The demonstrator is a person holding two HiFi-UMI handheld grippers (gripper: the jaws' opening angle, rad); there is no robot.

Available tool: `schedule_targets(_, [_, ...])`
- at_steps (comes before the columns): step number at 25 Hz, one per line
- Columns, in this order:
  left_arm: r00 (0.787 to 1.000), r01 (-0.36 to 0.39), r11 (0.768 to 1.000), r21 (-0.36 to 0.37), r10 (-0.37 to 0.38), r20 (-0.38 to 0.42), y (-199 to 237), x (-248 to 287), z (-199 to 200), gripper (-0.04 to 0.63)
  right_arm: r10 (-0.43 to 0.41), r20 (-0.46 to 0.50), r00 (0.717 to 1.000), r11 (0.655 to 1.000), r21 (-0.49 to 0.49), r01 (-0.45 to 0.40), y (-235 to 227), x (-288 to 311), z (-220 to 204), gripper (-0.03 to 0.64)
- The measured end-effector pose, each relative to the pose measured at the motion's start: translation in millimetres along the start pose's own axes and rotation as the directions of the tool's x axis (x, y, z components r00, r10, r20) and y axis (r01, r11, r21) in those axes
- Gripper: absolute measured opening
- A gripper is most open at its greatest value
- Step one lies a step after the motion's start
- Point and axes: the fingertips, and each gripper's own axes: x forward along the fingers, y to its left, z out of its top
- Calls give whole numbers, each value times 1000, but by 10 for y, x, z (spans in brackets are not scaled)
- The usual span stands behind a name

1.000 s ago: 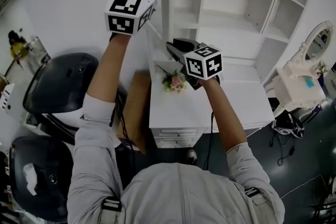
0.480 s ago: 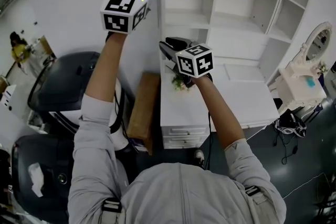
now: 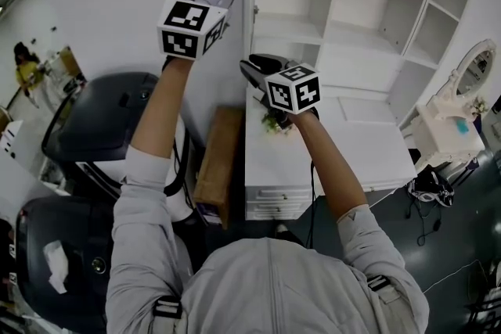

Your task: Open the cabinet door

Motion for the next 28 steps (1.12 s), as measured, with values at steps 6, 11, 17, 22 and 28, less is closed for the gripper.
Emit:
schedule_targets(6, [1000, 28, 999, -30, -27, 10, -91, -143, -173, 132, -12, -35, 999, 998, -66, 10, 35, 34, -2, 124])
schedule_targets(11, [998, 25, 974, -223, -12, 56, -238, -354, -348, 146, -29, -74, 997, 993, -116, 21, 48, 73, 6, 130])
schedule_targets(17, [1000, -24, 961, -276, 21, -12, -433, -620, -731, 143, -38, -105, 994, 994, -102, 28, 50, 77, 1, 132])
schedule_targets(22, [995, -24, 981, -193, 6, -97, -587, -844, -929, 143, -84, -92, 992, 991, -110, 74, 28, 23, -20, 130])
schedule_targets(28, [986, -5, 982, -186, -25, -163, -921, -1035, -1041, 126, -68, -39, 997, 992, -108, 63, 1, -230, -34, 129])
